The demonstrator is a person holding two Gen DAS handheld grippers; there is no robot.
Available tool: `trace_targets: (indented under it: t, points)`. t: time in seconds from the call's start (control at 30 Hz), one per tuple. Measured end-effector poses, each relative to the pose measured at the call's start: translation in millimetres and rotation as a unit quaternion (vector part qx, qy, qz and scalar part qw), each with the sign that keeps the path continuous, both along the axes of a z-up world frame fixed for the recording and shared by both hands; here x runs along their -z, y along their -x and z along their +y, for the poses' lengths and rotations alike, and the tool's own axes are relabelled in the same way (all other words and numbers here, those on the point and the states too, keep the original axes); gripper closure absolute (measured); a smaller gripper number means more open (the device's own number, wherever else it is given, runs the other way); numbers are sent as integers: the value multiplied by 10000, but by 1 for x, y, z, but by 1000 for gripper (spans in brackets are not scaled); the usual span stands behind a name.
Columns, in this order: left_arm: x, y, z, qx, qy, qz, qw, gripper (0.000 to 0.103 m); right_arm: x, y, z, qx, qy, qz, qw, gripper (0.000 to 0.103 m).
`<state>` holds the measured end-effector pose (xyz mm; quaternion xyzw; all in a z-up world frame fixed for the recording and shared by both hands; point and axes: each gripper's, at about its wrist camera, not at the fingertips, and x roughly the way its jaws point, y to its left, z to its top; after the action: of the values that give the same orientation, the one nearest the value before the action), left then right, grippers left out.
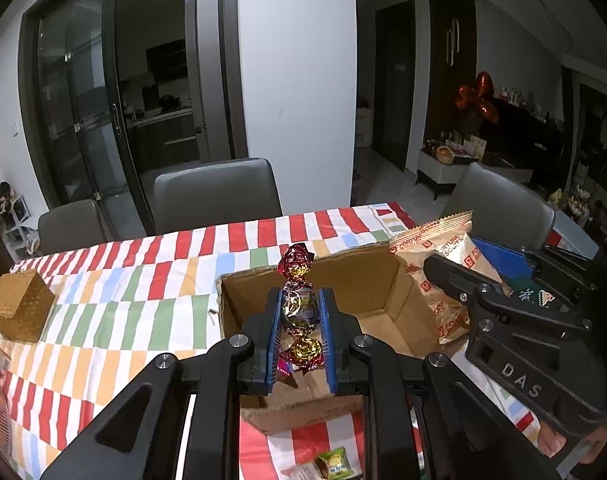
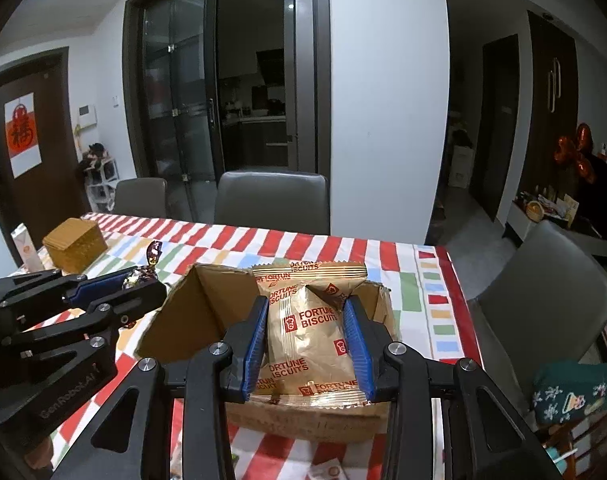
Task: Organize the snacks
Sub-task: 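Carry both snacks into the cardboard box and open both grippers, then grasp the white fruit-leather stick with the left gripper while the right grasps a green lollipop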
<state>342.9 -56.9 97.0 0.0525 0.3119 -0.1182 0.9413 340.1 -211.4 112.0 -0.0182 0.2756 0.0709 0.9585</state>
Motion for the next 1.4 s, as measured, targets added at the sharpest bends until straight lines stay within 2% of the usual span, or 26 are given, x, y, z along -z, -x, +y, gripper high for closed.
trace_targets:
  t: [0.13, 0.17, 0.2, 0.23, 0.27, 0.33, 0.4, 0.5, 0.6, 0.8, 1.0, 1.2, 1.4]
  points:
    - [-3, -9, -2, -48, -61, -25, 10000, 82, 0, -11, 2, 73, 33, 63, 9999, 63]
    - [-4, -9, -3, -125, -155, -51, 9998, 70, -1, -12, 2, 96, 15, 67, 9999, 62]
    - [-5, -8, -2, -196, -191, -81, 9996, 53, -1, -13, 1, 127, -7, 91, 9999, 55]
    - [-6, -5, 1, -240, -186, -147, 9994, 48, -1, -14, -1, 190, -41, 156, 9997, 49]
    - [-8, -1, 3, -274, -177, -231, 9992, 46, -1, -13, -4, 272, -68, 163, 9995, 47]
    - [-8, 7, 7, -302, -215, -263, 9990, 43, 0, -9, -7, 336, -56, 142, 9993, 47]
    - [-6, 18, 10, -309, -224, -261, 9989, 28, 1, -1, -10, 358, -49, 153, 9992, 47]
    - [0, 38, 14, -335, -204, -292, 9988, 19, 4, 22, -11, 331, 65, 86, 9994, 46]
    - [8, 58, 15, -298, -125, -231, 9992, 16, 9, 45, -8, 298, 164, 9, 9994, 43]
    - [19, 99, 16, -382, -72, -193, 9991, 9, 24, 88, -3, 73, 208, 36, 9998, 43]
    - [31, 130, 18, -352, -59, -60, 9993, 8, 39, 123, 0, -51, 270, 103, 9996, 43]
    - [52, 158, 18, -271, -156, 101, 9995, 8, 61, 153, 7, -231, 349, 322, 9986, 43]
    - [78, 176, 18, -197, -214, 441, 9986, 8, 84, 167, 13, -460, 479, 603, 9960, 43]
